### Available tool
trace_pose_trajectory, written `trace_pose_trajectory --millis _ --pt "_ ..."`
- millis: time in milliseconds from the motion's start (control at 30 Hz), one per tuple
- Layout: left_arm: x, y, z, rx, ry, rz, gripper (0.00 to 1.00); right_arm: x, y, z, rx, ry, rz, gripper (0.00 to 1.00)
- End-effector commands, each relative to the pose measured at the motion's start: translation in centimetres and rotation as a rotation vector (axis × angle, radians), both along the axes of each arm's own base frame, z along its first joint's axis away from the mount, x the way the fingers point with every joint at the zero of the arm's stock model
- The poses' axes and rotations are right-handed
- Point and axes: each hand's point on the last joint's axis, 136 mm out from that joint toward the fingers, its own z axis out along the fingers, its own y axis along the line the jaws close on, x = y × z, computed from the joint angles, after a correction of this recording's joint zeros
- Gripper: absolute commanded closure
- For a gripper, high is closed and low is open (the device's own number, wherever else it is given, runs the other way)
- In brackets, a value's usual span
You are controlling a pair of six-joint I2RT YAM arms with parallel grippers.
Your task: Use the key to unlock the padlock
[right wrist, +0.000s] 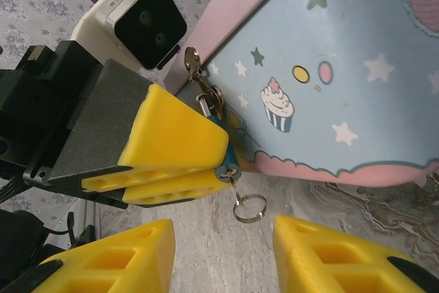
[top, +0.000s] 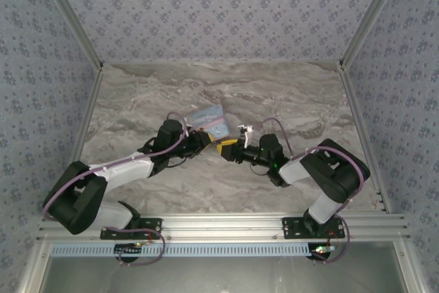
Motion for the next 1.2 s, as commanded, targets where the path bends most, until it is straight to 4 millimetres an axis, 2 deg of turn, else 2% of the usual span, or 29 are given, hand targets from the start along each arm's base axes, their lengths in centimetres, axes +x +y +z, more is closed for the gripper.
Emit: trace_pose_trajectory --millis 0,300,767,1000,1167 --pt "0.0 -0.6 1.5 -0.029 -0.052 -0.031 0.80 0.3 1.1 0.8 0.017 -0.043 0.027 0.56" --pt "0.0 -0.6 1.4 -0.029 -0.051 -0.032 0.80 1.2 1.9 0.5 0.031 -0.020 0.023 0.58" --pt "0.0 -0.6 1.5 -0.029 -0.052 -0.034 0.80 1.6 2.4 0.4 0.046 -0.012 0.028 0.72" --pt "0.0 -0.6 1.4 -0.029 -0.050 -0.033 0.80 1.7 2.5 0.7 0.054 -0.014 0.030 0.82" --pt "-0.1 -0.6 1.3 -0.029 -0.049 -0.034 0.80 1.6 2.4 0.9 0.064 -0.014 0.029 0.93"
